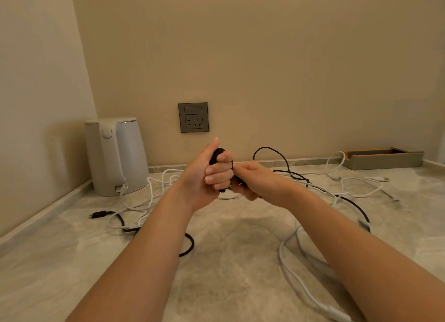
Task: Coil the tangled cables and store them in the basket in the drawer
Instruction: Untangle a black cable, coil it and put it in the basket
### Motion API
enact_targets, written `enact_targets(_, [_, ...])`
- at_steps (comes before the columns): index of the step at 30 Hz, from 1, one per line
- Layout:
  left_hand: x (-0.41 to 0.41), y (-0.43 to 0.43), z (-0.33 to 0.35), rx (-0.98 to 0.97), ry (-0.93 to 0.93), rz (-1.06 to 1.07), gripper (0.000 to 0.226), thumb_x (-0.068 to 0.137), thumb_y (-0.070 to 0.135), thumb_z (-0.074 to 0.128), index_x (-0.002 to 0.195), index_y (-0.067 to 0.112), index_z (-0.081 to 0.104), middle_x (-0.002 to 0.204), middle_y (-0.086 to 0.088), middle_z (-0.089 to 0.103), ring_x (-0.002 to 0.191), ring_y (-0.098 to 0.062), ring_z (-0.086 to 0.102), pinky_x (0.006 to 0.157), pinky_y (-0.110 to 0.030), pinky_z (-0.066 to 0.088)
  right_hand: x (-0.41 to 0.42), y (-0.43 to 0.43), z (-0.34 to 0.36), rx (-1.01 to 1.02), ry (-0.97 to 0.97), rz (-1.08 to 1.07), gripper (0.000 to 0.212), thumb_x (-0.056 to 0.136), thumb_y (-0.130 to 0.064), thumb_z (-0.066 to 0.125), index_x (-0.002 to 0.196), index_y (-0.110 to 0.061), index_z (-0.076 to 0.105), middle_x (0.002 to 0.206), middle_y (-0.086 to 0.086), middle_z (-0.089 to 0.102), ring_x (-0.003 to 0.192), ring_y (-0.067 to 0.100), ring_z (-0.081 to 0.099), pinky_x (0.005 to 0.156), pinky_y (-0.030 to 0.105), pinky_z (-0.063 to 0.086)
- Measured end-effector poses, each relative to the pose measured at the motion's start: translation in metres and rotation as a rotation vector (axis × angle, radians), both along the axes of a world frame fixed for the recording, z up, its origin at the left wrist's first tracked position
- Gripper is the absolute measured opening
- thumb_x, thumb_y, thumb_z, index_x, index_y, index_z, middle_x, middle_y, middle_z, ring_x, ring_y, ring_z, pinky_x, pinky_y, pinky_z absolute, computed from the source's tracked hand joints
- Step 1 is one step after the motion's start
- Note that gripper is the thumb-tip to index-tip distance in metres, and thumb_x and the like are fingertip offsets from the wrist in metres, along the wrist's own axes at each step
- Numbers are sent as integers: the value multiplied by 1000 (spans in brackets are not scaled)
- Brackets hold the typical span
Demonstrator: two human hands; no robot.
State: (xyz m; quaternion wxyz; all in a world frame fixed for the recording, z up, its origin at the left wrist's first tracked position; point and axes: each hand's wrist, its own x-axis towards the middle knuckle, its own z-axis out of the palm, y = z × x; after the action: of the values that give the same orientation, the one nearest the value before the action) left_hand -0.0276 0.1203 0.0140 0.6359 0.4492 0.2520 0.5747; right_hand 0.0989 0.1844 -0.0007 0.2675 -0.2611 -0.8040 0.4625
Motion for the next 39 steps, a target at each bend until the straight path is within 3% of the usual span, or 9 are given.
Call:
enact_targets(5, [-5, -3, 1, 67, -47, 3, 56, 98, 39, 29, 47, 19, 40, 28, 11, 27, 22, -3, 26, 30, -16, 21, -5, -11, 4, -363, 130, 174, 56, 95, -62, 15, 76, -17, 41, 56, -6, 35, 47, 7, 17, 45, 21, 13])
enact_targets(9, [-9, 0, 0, 73, -77, 16, 59, 99, 38, 27, 45, 19, 39, 27, 10, 27, 22, -4, 26, 30, -16, 21, -8, -15, 7, -200, 85, 75, 50, 96, -59, 21, 74, -20, 43, 56, -9, 34, 44, 5, 19, 44, 19, 14])
enact_targets(12, [-9, 1, -3, 70, -134, -91, 57, 97, 40, 31, 46, 18, 40, 27, 10, 28, 23, -4, 23, 30, -16, 25, -6, -14, 7, -14, 146, -8, 40, 100, -49, 26, 93, -21, 53, 57, -14, 37, 43, 4, 24, 43, 18, 19])
enact_targets(15, [-9, 0, -3, 79, -233, -270, 58, 96, 44, 31, 49, 14, 45, 35, 7, 23, 29, -7, 23, 32, -18, 32, -7, -16, 7, 0, 259, 30, 36, 102, -41, 29, 83, -26, 55, 48, -17, 35, 42, 2, 25, 41, 16, 20])
enact_targets(20, [2, -1, 0, 55, -195, -60, 68, 98, 50, 27, 39, 18, 38, 27, 8, 27, 24, -3, 33, 28, -15, 29, -9, -20, 10, 148, 381, -42, 38, 103, -22, 33, 93, -1, 63, 52, -10, 53, 45, -2, 46, 46, 10, 35])
enact_targets(22, [3, -2, 3, 39, -171, 25, 70, 99, 50, 24, 37, 18, 36, 28, 8, 28, 25, -2, 33, 29, -14, 29, -14, -19, 7, 263, 396, -91, 41, 102, -25, 36, 99, 4, 64, 74, 13, 65, 67, 6, 57, 63, 25, 48])
enact_targets(24, [5, -3, 6, 12, -129, 99, 71, 99, 51, 25, 37, 18, 35, 29, 8, 27, 26, -2, 33, 30, -14, 30, -17, -17, 2, 336, 399, -159, 44, 98, -33, 37, 96, 1, 66, 87, 24, 66, 77, 24, 60, 76, 40, 47])
enact_targets(35, [6, -7, 14, -53, -71, 102, 69, 97, 53, 31, 38, 16, 36, 32, 6, 30, 29, -5, 37, 32, -15, 33, -23, -23, -3, 446, 500, -323, 50, 90, -39, 38, 84, 5, 62, 75, 25, 61, 69, 35, 52, 65, 45, 42])
enact_targets(39, [4, -12, 19, -35, -57, 112, 66, 95, 52, 35, 39, 16, 36, 32, 6, 30, 31, -5, 39, 35, -16, 37, -22, -28, 2, 443, 548, -323, 43, 94, -34, 43, 76, 3, 56, 63, 14, 54, 60, 19, 44, 57, 37, 37])
